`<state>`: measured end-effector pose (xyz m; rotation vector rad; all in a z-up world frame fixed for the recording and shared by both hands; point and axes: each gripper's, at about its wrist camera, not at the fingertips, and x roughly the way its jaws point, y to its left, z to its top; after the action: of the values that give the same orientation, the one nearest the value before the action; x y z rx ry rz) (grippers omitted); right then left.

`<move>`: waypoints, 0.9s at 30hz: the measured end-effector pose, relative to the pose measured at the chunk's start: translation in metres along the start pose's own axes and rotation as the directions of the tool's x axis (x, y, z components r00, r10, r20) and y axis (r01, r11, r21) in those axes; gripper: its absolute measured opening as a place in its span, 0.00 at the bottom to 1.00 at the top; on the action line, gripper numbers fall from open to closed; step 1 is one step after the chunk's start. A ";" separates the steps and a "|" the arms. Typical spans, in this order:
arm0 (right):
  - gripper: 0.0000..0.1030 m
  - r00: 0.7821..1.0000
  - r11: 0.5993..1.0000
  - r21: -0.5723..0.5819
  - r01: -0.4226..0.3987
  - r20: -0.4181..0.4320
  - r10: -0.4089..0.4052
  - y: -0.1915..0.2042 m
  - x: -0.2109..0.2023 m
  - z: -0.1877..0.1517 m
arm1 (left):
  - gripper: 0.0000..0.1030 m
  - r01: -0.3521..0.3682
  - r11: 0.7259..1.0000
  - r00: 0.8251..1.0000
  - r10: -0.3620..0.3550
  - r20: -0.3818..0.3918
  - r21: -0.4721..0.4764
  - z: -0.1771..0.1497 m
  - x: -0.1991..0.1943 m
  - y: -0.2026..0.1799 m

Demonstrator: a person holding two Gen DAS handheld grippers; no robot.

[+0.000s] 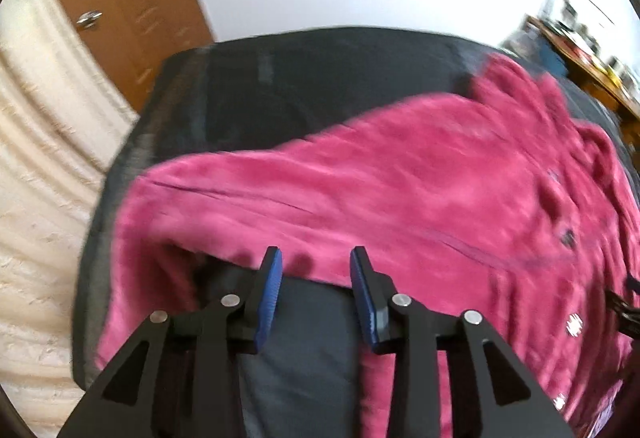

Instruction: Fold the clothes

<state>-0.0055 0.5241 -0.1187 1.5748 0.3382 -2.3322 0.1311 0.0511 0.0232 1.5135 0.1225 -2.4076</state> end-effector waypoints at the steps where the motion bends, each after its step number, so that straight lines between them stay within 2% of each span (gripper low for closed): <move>1: 1.00 1.000 0.999 -0.042 0.021 0.001 -0.021 0.001 0.004 -0.003 | 0.42 0.014 1.000 1.000 -0.013 -0.006 0.022 -0.006 0.002 -0.016; 3: 1.00 0.999 0.993 -0.108 0.046 0.022 -0.044 0.002 0.009 -0.007 | 0.42 0.037 0.997 0.999 -0.035 -0.025 0.064 -0.019 0.008 -0.047; 7: 1.00 1.000 0.993 -0.119 0.016 0.020 -0.014 -0.006 0.010 -0.004 | 0.42 0.033 0.994 0.998 -0.027 -0.064 0.103 -0.035 0.026 -0.081; 11: 1.00 1.000 0.990 -0.140 0.013 0.007 -0.012 -0.007 0.009 -0.001 | 0.42 -0.003 0.994 0.993 0.016 -0.118 0.108 -0.041 0.046 -0.087; 14: 1.00 1.000 0.991 -0.130 -0.020 -0.009 0.019 -0.010 0.005 0.005 | 0.42 -0.008 0.995 0.989 0.022 -0.147 0.096 -0.041 0.051 -0.080; 19: 1.00 0.997 0.996 -0.062 -0.071 0.030 0.073 -0.021 -0.009 0.025 | 0.42 0.046 0.994 0.991 -0.033 -0.130 0.097 -0.027 0.044 -0.084; 24: 1.00 0.999 1.000 -0.012 -0.018 0.049 0.019 -0.036 -0.009 0.050 | 0.43 0.121 0.982 0.989 -0.106 -0.107 0.145 -0.002 0.046 -0.109; 27: 1.00 0.998 0.997 0.076 0.031 0.060 -0.036 -0.060 -0.010 0.052 | 0.47 0.159 0.975 0.984 -0.143 -0.108 0.157 0.008 0.052 -0.120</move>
<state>-0.0691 0.5622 -0.0887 1.5386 0.2685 -2.4392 0.0683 0.1530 -0.0291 1.7529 0.0618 -2.5166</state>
